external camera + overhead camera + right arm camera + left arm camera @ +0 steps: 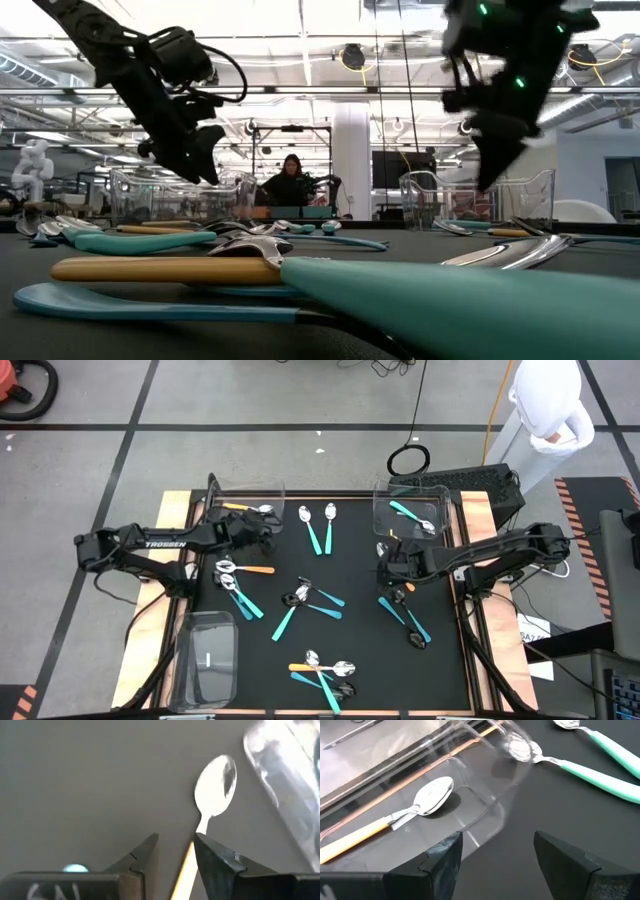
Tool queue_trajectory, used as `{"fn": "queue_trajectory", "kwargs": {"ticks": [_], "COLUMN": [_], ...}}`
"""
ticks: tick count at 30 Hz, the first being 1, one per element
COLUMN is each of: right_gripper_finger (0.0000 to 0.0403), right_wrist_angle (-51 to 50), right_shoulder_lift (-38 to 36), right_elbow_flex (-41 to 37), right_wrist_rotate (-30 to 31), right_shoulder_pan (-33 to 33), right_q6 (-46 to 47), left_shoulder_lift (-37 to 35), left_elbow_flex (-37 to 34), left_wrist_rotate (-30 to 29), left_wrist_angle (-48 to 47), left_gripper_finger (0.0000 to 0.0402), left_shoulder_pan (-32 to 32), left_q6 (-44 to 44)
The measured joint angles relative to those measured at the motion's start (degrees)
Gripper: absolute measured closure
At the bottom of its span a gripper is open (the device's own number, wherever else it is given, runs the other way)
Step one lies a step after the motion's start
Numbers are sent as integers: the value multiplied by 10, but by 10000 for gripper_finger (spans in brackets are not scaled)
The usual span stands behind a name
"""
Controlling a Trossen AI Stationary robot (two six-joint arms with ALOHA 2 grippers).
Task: Sort silverware by color (type)
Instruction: Adjust the top left bin on the table, then put the top left yellow spoon into the top left bin
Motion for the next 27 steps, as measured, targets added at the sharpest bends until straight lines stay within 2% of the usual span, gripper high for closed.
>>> {"fn": "queue_trajectory", "kwargs": {"ticks": [5,8,12,14,17,20,23,27], "right_gripper_finger": [284,284,284,284,284,284,284,284], "right_wrist_angle": [-4,-4,7,36,120,248,431,580], "right_shoulder_lift": [0,0,0,0,0,0,13,39], "right_elbow_flex": [-58,-64,-54,-49,-49,-49,-50,-50], "right_wrist_rotate": [-6,-33,-48,-45,-46,-46,-51,-133], "right_shoulder_pan": [-1,-1,-6,-16,-33,-37,-36,-37], "right_q6": [100,132,134,92,-25,-103,-134,-143], "left_shoulder_lift": [1,1,1,1,1,15,28,27], "left_elbow_flex": [0,0,0,0,-10,-31,-46,-46], "left_wrist_rotate": [-41,-61,-62,-61,-61,-62,-60,-27], "left_wrist_angle": [30,73,151,171,204,267,297,256], "left_gripper_finger": [153,153,153,153,153,153,153,153], "left_shoulder_pan": [-74,-120,-156,-167,-179,-193,-208,-242], "left_q6": [30,57,76,77,91,104,77,28]}}
